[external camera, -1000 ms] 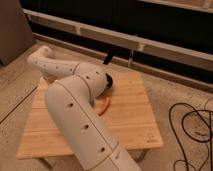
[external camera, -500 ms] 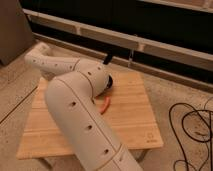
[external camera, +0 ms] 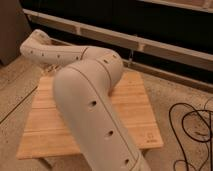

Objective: Place the ceramic cup over the eraser

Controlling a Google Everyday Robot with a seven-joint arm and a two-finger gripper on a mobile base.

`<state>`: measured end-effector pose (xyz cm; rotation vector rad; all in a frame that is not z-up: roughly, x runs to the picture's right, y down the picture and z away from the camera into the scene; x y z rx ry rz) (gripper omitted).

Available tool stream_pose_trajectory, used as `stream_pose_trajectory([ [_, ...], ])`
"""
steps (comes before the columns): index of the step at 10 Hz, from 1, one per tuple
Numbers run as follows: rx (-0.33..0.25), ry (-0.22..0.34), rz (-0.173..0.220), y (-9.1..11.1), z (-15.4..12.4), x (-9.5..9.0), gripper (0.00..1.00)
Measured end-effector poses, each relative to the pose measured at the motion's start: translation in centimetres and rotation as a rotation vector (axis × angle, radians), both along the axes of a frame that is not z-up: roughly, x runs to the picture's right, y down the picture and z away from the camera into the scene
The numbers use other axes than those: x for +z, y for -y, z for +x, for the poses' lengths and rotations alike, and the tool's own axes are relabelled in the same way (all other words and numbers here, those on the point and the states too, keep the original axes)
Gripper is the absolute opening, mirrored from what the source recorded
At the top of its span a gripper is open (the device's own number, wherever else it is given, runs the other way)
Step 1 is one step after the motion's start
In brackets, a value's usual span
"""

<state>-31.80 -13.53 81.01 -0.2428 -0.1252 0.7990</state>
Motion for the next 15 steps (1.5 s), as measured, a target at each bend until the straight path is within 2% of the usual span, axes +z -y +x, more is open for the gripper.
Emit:
stream_pose_trajectory([
  [6,0.008,0.005,-0.005,0.0,-0.3,0.0,0.00],
  [7,0.018,0.001,-0.032,-0.4,0.1,0.6,0.00],
  [8,0.026,-0.010,-0.083,-1.4,1.1,1.5,0.00],
  [10,0.018,-0.066,-0.248,-5.3,4.8,2.7,0.00],
  [11,0.014,-0.094,-0.302,-6.3,6.8,2.7,0.00],
  [12,-0.001,-0.130,-0.346,-6.0,9.5,1.8,0.00],
  [14,-0.050,-0.150,-0.347,-4.1,10.6,-0.1,0.00],
  [15,-0.076,-0.158,-0.327,-2.6,10.7,-1.1,0.00],
])
